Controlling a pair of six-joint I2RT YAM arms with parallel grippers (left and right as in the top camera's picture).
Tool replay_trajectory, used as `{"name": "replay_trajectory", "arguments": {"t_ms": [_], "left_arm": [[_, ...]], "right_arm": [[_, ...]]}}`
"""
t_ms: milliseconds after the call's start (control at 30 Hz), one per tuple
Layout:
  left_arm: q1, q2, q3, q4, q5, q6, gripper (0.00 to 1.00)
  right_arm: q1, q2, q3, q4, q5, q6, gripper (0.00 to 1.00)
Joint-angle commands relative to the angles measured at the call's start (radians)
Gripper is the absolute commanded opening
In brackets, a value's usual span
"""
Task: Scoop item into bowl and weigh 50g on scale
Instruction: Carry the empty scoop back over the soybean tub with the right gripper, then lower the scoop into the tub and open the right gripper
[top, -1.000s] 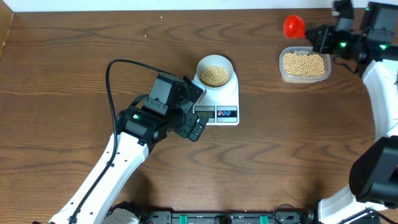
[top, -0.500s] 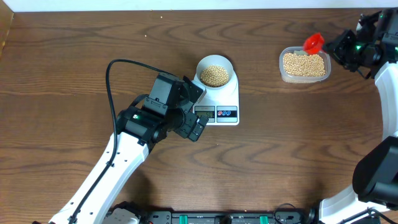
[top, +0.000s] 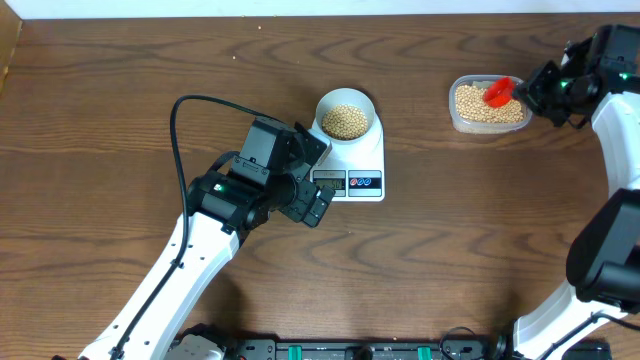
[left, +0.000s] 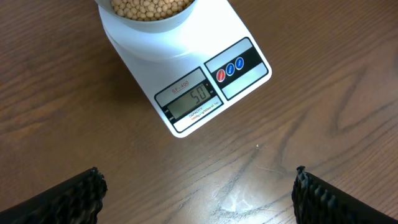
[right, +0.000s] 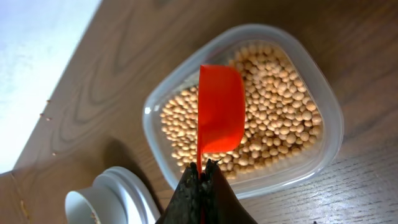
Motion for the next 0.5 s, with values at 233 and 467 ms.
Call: {"name": "replay_trajectory", "arguments": {"t_ms": [233,467], "left_arm": [[0.005,0.002,0.002,0.000,0.005,0.017,0.98],[0.005,0.002,0.002,0.000,0.005,0.017,0.98]], "right_arm": [[-0.013,0.008,0.005,-0.110,0.002,-0.022,0.66],[-0.058,0.006,0.005,-0.244,0.027,-0.112,0.79]]}}
